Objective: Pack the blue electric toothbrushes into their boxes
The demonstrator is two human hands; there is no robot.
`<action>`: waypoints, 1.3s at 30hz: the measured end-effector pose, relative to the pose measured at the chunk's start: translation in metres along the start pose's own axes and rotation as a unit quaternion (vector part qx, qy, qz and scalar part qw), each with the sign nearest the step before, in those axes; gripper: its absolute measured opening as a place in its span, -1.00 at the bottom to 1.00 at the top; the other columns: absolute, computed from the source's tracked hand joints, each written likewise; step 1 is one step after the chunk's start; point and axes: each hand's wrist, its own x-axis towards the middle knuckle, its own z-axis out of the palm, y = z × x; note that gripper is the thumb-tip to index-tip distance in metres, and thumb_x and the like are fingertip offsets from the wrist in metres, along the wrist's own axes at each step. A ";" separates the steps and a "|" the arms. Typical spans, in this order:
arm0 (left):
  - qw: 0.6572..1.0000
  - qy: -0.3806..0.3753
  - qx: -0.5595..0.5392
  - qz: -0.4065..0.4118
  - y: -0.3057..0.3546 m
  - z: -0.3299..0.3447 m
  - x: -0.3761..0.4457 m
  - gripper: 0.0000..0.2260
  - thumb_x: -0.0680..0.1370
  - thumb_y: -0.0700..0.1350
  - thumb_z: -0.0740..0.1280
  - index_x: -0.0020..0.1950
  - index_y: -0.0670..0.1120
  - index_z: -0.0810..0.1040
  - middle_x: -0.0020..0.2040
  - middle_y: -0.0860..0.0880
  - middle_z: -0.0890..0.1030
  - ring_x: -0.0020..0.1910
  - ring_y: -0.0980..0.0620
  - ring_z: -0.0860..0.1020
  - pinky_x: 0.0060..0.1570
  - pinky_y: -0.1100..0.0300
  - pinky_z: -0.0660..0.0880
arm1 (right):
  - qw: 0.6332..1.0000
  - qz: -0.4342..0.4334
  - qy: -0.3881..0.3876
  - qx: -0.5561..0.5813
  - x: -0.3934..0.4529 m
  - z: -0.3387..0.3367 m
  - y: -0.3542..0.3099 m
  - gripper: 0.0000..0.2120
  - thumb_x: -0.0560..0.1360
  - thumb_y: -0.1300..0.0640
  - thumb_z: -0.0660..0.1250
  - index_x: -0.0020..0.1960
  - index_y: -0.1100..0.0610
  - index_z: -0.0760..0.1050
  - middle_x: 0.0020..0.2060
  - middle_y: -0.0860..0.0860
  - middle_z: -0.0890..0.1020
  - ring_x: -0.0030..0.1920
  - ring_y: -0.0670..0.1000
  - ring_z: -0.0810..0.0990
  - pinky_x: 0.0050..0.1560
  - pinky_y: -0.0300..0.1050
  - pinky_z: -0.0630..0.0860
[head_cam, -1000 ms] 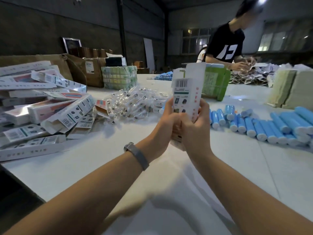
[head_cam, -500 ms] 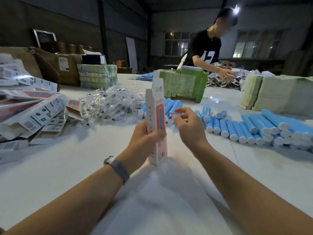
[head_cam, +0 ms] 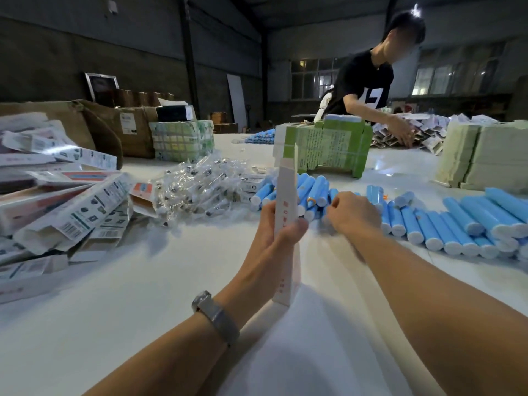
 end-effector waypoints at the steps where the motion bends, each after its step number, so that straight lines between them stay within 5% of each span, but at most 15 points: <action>1: 1.000 0.002 0.002 -0.004 0.000 0.000 0.001 -0.51 0.25 0.32 0.29 0.14 0.24 0.38 0.04 0.12 0.47 -0.09 0.28 0.47 -0.02 0.26 0.43 | 0.998 0.027 -0.001 0.050 -0.001 -0.004 0.001 -0.87 0.56 0.01 0.27 -0.02 0.01 0.57 -0.01 0.09 0.62 0.02 0.16 0.56 -0.10 -0.09 0.39; 3: 1.000 0.012 0.007 0.003 0.001 0.000 0.001 -0.50 0.26 0.31 0.29 0.13 0.15 0.36 -0.02 0.13 0.48 -0.17 0.28 0.48 -0.05 0.22 0.44 | 0.975 0.099 -0.001 0.197 -0.004 -0.013 0.003 -0.89 0.55 0.01 0.33 -0.06 0.03 0.57 -0.11 0.06 0.62 -0.05 0.14 0.56 -0.10 -0.08 0.46; 5: 0.998 0.040 0.025 0.039 0.000 -0.001 0.001 -0.53 0.31 0.27 0.35 0.09 0.08 0.35 -0.12 0.21 0.55 -0.13 0.18 0.56 -0.07 0.16 0.54 | 0.907 0.166 0.001 0.388 -0.010 -0.022 -0.001 -0.85 0.56 0.03 0.35 0.01 0.10 0.58 -0.21 0.05 0.59 -0.20 0.08 0.55 -0.21 -0.09 0.50; 8: 0.990 0.118 0.039 0.073 0.000 -0.006 0.001 -0.50 0.30 0.23 0.47 0.05 0.01 0.38 -0.11 0.16 0.65 -0.02 -0.11 0.66 0.01 -0.08 0.63 | 0.723 0.225 -0.032 0.652 -0.027 -0.043 -0.016 -0.88 0.61 0.13 0.32 0.12 0.11 0.46 -0.35 0.05 0.49 -0.38 -0.02 0.47 -0.48 -0.24 0.40; 10: 0.978 0.167 0.089 0.086 0.000 -0.008 0.002 -0.47 0.25 0.25 0.50 0.02 0.03 0.38 -0.08 0.10 0.69 -0.08 -0.01 0.69 -0.05 -0.10 0.64 | 0.598 0.229 -0.091 0.762 -0.043 -0.061 -0.026 -0.79 0.60 0.20 0.32 0.20 0.09 0.38 -0.32 0.08 0.50 -0.32 -0.01 0.50 -0.51 -0.29 0.42; 12: 0.964 0.205 0.141 0.092 0.002 -0.010 0.003 -0.45 0.22 0.31 0.50 0.00 0.08 0.36 -0.06 0.20 0.68 -0.15 0.15 0.68 -0.16 0.08 0.65 | 0.539 0.210 -0.161 0.800 -0.060 -0.083 -0.037 -0.90 0.57 0.24 0.31 0.07 0.23 0.47 -0.25 0.11 0.54 -0.25 0.00 0.55 -0.43 -0.25 0.45; 14: 0.954 0.231 0.166 0.092 0.005 -0.012 0.004 -0.43 0.23 0.30 0.53 0.01 0.08 0.34 -0.06 0.29 0.65 -0.19 0.24 0.66 -0.26 0.29 0.59 | 0.549 0.160 -0.206 0.794 -0.074 -0.102 -0.047 -0.90 0.54 0.24 0.29 -0.14 0.22 0.51 -0.24 0.10 0.60 -0.22 -0.01 0.58 -0.30 -0.21 0.42; 16: 0.952 0.241 0.163 0.090 0.005 -0.015 0.004 -0.48 0.32 0.16 0.60 0.04 0.05 0.35 -0.06 0.30 0.65 -0.19 0.27 0.65 -0.30 0.41 0.52 | 0.606 0.079 -0.207 0.764 -0.084 -0.118 -0.058 -0.91 0.53 0.21 0.28 -0.15 0.14 0.51 -0.22 0.04 0.65 -0.20 -0.04 0.57 -0.20 -0.19 0.41; 22: 0.953 0.196 0.212 0.089 0.007 -0.010 0.001 -0.45 0.44 0.01 0.54 0.23 0.15 0.24 0.02 0.19 0.60 -0.10 0.29 0.59 -0.27 0.47 0.49 | 0.784 -0.125 -0.038 0.607 -0.101 -0.135 -0.084 -0.89 0.54 0.11 0.35 0.06 0.06 0.52 -0.22 -0.15 0.64 -0.18 -0.18 0.58 -0.14 -0.22 0.50; 25: 0.950 0.179 0.237 0.100 0.009 -0.007 0.000 -0.37 0.48 -0.07 0.50 0.40 0.10 0.19 0.05 0.23 0.56 -0.12 0.34 0.58 -0.31 0.54 0.43 | 0.814 -0.186 0.024 0.549 -0.104 -0.137 -0.091 -0.84 0.55 0.06 0.35 0.09 0.09 0.49 -0.36 -0.31 0.58 -0.27 -0.29 0.56 -0.21 -0.39 0.50; 30: 0.936 0.169 0.289 0.112 0.009 -0.001 -0.001 -0.26 0.48 -0.10 0.49 0.45 0.22 0.09 0.08 0.20 0.50 -0.10 0.35 0.54 -0.29 0.57 0.40 | 0.865 -0.228 0.059 0.443 -0.099 -0.134 -0.092 -0.86 0.52 0.07 0.35 0.04 0.09 0.50 -0.25 -0.17 0.51 -0.25 -0.27 0.50 -0.20 -0.35 0.45; 32: 0.932 0.170 0.299 0.110 0.009 0.000 0.000 -0.30 0.47 -0.09 0.48 0.41 0.24 0.11 0.07 0.18 0.53 -0.10 0.31 0.56 -0.30 0.53 0.42 | 0.883 -0.240 0.059 0.399 -0.100 -0.128 -0.093 -0.88 0.52 0.07 0.35 0.02 0.08 0.53 -0.16 -0.17 0.50 -0.12 -0.28 0.51 -0.10 -0.35 0.48; 34: 0.931 0.173 0.301 0.110 0.008 -0.001 0.000 -0.35 0.47 -0.10 0.48 0.39 0.20 0.16 0.07 0.13 0.56 -0.09 0.23 0.57 -0.29 0.50 0.43 | 0.897 -0.239 0.060 0.367 -0.101 -0.121 -0.092 -0.84 0.51 0.05 0.37 0.06 0.06 0.56 -0.05 -0.13 0.46 0.11 -0.06 0.47 0.15 -0.14 0.47; 36: 0.934 0.181 0.292 0.102 0.007 -0.003 0.001 -0.40 0.48 -0.09 0.48 0.34 0.19 0.19 0.05 0.12 0.57 -0.09 0.22 0.58 -0.30 0.47 0.44 | 0.899 -0.236 0.049 0.366 -0.103 -0.116 -0.093 -0.78 0.51 0.08 0.38 0.13 0.10 0.57 0.04 -0.07 0.43 0.18 -0.01 0.42 0.21 -0.10 0.42; 39: 0.939 0.195 0.273 0.076 0.007 -0.006 0.003 -0.43 0.48 -0.06 0.48 0.32 0.19 0.22 0.00 0.18 0.58 -0.12 0.27 0.58 -0.32 0.44 0.44 | 0.873 -0.207 -0.010 0.441 -0.109 -0.115 -0.098 -0.67 0.43 0.03 0.29 0.14 0.13 0.50 0.07 0.00 0.47 0.09 -0.04 0.48 0.01 -0.19 0.46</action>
